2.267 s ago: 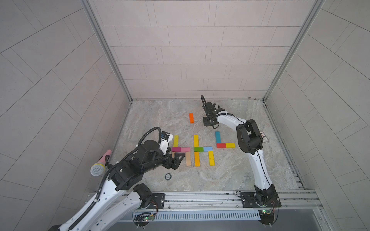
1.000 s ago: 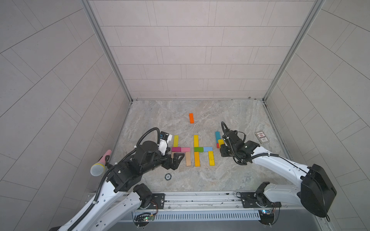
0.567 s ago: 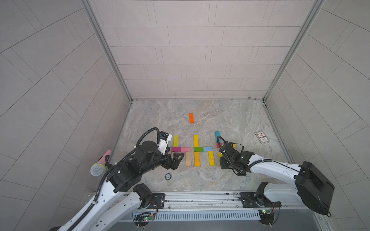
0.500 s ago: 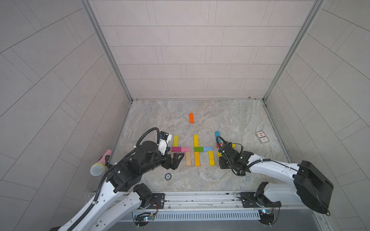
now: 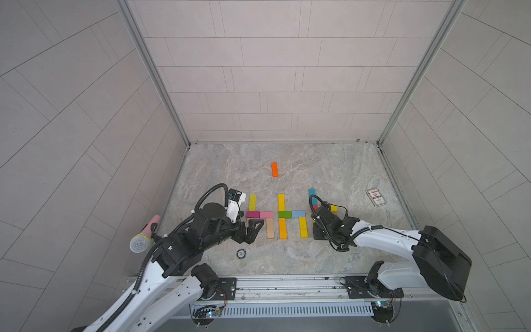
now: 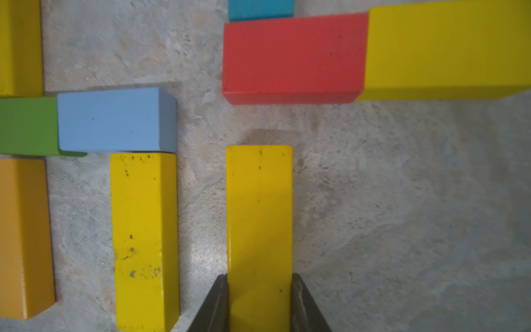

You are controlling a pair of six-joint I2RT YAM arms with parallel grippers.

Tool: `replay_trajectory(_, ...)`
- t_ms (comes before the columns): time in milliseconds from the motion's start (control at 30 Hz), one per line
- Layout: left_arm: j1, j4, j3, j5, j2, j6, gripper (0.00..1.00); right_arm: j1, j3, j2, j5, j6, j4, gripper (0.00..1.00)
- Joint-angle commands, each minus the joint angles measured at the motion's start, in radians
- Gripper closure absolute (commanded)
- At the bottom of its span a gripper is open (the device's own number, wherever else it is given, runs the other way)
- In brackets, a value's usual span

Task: Assemble the letter h with building blocks
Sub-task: Assemble the building block at the center of the board.

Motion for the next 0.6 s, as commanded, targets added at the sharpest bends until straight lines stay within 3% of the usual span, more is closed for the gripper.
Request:
replay_trajectory(0,0.007,0.014,-0.009,-0.008,-0.010,0.007,0.00,0.004,0.013,0.021,0.034,0.011,-0.008,0.78)
replay_trajectory(567,0.007,0.013,-0.008,-0.010,-0.013,0.007,0.00,0.006,0.047,0.079,0.054,-0.002,-0.014,0.76)
